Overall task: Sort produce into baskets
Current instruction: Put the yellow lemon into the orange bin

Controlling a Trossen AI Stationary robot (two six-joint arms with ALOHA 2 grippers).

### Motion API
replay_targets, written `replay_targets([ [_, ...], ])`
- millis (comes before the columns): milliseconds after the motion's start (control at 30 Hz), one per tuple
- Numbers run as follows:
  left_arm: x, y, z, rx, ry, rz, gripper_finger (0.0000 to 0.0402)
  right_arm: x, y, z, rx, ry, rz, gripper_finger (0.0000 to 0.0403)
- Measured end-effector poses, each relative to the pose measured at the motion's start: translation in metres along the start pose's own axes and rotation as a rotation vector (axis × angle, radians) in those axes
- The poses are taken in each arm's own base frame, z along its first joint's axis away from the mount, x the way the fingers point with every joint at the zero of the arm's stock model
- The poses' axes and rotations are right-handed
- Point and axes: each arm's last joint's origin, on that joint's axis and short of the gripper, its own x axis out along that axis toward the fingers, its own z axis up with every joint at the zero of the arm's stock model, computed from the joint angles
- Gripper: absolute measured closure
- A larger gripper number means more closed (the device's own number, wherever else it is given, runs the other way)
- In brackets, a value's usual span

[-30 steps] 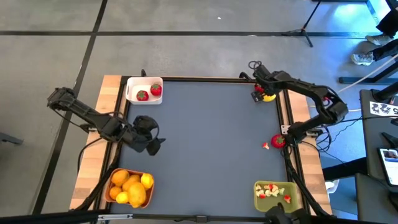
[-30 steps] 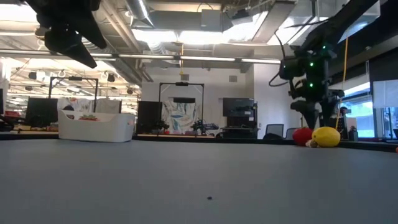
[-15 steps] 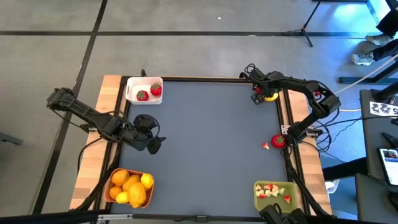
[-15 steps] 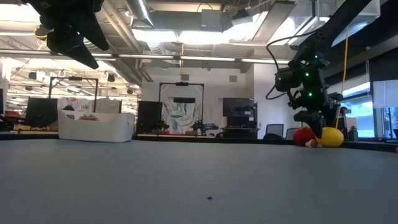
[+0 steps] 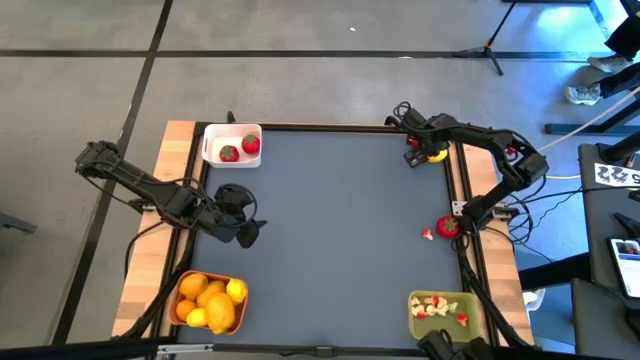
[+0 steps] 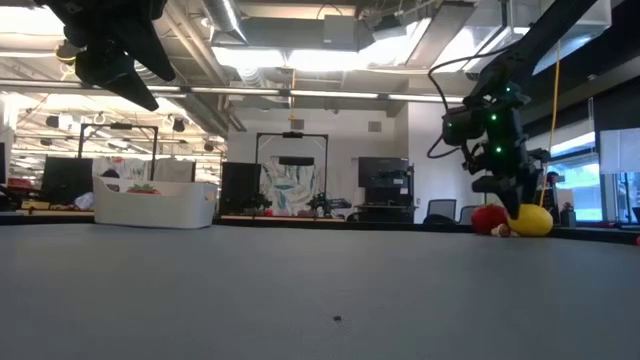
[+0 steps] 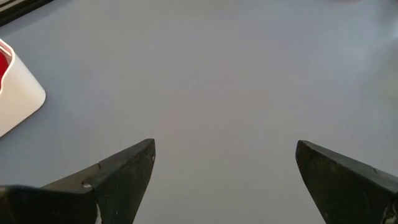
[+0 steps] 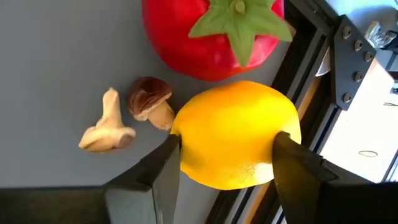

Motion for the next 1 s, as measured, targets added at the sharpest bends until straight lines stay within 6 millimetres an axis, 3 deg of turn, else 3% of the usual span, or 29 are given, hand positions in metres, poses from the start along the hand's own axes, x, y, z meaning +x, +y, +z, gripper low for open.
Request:
replay_targets([
  [333,0.0,0.0,0.0,0.017,0.0,0.0,0.0021,-0.021,0.02,-0.021,-0.087,0.048,0.017,0.0184],
  [733,0.0,0.0,0.0,0.027,0.0,-0.001,0.0021,-0.074,0.059,-0.056,-0.28,-0.048,0.195,0.0179],
  [1000,0.0,0.0,0.0,0.027,0.0,-0.001,0.0021,-0.116,0.093,-0.075,-0.477,-0.143,0.405,0.0197],
])
